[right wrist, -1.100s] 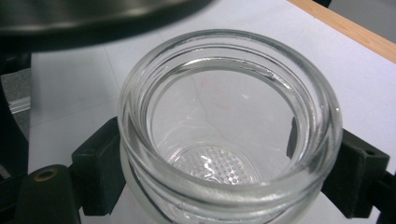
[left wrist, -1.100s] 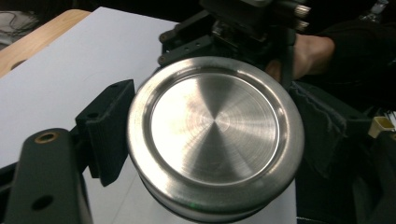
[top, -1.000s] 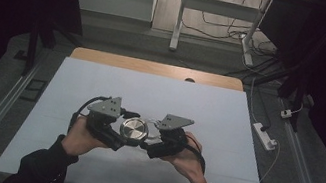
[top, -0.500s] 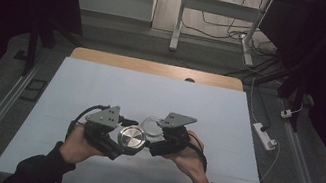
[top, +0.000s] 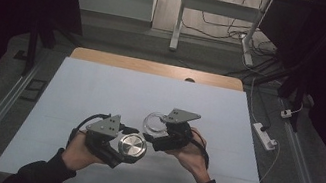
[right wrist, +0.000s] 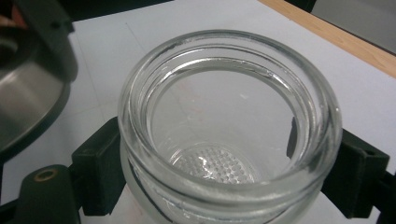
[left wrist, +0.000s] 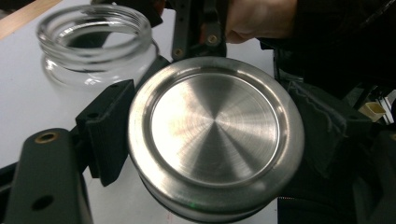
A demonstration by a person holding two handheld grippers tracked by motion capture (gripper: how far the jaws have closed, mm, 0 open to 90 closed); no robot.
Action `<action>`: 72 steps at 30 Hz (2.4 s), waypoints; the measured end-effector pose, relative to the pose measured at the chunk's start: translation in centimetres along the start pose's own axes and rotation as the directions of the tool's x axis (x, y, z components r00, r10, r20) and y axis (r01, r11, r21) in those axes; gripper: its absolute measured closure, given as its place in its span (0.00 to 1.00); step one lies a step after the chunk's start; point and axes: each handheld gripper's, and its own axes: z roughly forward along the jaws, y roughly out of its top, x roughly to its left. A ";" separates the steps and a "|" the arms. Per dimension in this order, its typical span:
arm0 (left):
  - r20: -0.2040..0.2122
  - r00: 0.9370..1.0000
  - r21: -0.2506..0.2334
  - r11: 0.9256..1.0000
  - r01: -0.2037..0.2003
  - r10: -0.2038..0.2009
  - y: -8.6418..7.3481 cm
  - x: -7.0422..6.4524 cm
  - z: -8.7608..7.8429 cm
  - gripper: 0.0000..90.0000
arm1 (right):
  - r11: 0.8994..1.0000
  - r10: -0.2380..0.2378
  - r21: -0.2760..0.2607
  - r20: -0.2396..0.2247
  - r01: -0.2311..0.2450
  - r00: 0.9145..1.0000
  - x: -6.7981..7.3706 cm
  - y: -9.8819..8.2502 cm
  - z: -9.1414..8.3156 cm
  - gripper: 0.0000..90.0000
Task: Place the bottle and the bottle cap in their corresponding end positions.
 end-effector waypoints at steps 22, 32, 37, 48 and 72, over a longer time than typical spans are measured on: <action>-0.025 1.000 0.037 0.999 0.009 -0.008 -2.2 -0.1 3.5 0.22 | 1.000 0.019 -0.010 0.063 -0.018 0.998 -2.0 1.0 1.9 0.17; -0.048 0.998 0.053 0.998 0.044 -0.042 -3.4 1.1 5.3 0.22 | 1.000 0.023 -0.003 0.093 -0.023 0.995 -2.9 1.4 3.2 0.17; -0.054 0.997 0.063 0.996 0.065 -0.061 -3.9 1.6 6.3 0.22 | 0.999 0.033 0.001 0.110 -0.034 0.993 -3.5 1.6 4.1 0.17; -0.088 0.993 0.096 0.992 0.083 -0.074 -4.8 2.5 7.9 0.22 | 0.998 0.055 0.010 0.142 -0.057 0.988 -4.7 1.5 6.0 0.17; -0.131 0.990 0.230 0.970 0.075 -0.046 -5.9 2.6 10.2 0.22 | 0.996 0.081 0.022 0.207 -0.088 0.975 -7.1 0.7 9.3 0.16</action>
